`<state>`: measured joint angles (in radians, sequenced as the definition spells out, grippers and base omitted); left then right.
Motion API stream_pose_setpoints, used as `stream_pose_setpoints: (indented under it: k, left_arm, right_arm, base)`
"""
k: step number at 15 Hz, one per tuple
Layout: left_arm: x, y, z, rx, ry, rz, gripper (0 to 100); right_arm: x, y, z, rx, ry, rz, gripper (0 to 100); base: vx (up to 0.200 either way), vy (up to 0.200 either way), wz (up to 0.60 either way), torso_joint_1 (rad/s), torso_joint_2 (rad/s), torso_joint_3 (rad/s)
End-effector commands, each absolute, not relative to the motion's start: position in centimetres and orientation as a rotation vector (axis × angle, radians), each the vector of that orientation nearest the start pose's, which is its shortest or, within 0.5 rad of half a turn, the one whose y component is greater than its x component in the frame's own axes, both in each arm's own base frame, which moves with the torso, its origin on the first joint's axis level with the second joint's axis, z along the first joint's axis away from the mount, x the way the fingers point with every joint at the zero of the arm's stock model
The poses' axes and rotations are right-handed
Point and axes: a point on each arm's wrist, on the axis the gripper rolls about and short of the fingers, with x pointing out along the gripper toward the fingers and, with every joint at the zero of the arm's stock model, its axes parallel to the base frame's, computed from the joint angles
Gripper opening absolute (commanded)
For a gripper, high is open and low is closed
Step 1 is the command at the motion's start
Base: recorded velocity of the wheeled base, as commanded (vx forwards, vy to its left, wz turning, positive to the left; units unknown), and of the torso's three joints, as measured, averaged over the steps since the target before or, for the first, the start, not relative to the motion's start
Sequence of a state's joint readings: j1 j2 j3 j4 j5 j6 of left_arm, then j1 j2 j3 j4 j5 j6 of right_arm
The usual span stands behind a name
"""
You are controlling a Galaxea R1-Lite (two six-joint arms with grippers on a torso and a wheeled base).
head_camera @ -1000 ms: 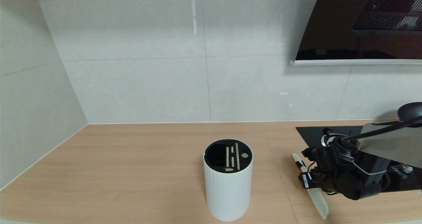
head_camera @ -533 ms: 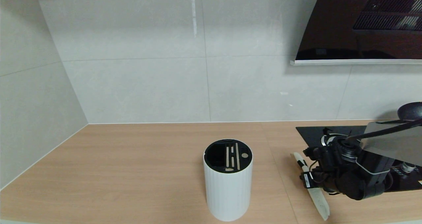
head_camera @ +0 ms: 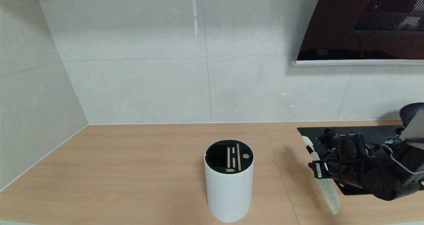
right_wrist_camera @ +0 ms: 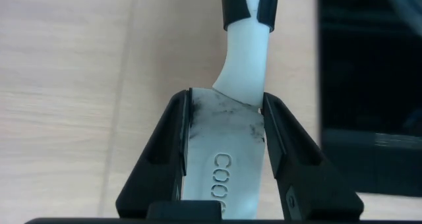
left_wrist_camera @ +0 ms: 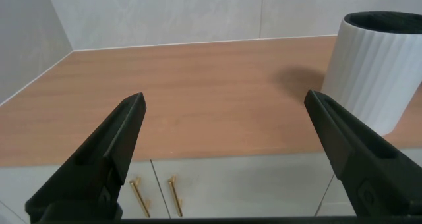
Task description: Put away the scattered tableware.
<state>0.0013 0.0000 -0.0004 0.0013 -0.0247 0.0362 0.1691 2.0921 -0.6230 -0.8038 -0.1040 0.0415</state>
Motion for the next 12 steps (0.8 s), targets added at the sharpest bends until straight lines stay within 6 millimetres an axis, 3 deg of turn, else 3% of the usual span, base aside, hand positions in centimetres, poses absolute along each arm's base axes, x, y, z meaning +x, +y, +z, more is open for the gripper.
stream_pose_setpoints:
  k: [1, 2, 4, 6, 9, 10, 11, 12]
  left_arm:
    - [-2.3, -0.1, 7.6, 0.038, 0.0, -0.025, 100]
    - [-2.6, -0.1, 8.7, 0.094, -0.041, -0.033, 100]
    - [-2.9, -0.3, 11.2, 0.122, -0.028, -0.163, 100]
    - [-1.5, -0.7, 15.0, 0.105, 0.053, -0.318, 100]
    - [3.8, -0.9, 21.5, 0.062, 0.166, -0.405, 100]
    - [5.1, -1.0, 22.8, 0.04, 0.18, -0.422, 100]
    - [8.2, -1.5, 25.2, -0.022, 0.203, -0.48, 100]
    - [10.5, -2.4, 26.2, -0.067, 0.214, -0.537, 100]
  right_arm:
    - [30.5, 5.1, 6.9, -0.035, 0.553, 0.062, 0]
    - [29.8, 5.7, 8.9, -0.033, 0.489, 0.086, 0]
    - [29.2, 7.1, 10.9, -0.035, 0.419, 0.139, 0]
    - [30.0, 8.9, 13.4, -0.03, 0.327, 0.19, 0]
    - [31.4, 11.9, 16.9, -0.026, 0.245, 0.266, 0]
    - [31.6, 12.6, 17.5, -0.024, 0.232, 0.282, 0]
    - [31.9, 13.8, 18.8, -0.02, 0.202, 0.312, 0]
    - [31.6, 14.5, 19.7, -0.017, 0.184, 0.335, 0]
  base:
    - [0.0, 0.0, 0.0, 0.0, 0.0, 0.0]
    - [0.0, 0.0, 0.0, 0.0, 0.0, 0.0]
    - [0.0, 0.0, 0.0, 0.0, 0.0, 0.0]
    - [0.0, 0.0, 0.0, 0.0, 0.0, 0.0]
    - [0.0, 0.0, 0.0, 0.0, 0.0, 0.0]
    - [0.0, 0.0, 0.0, 0.0, 0.0, 0.0]
    - [0.0, 0.0, 0.0, 0.0, 0.0, 0.0]
    - [0.0, 0.0, 0.0, 0.0, 0.0, 0.0]
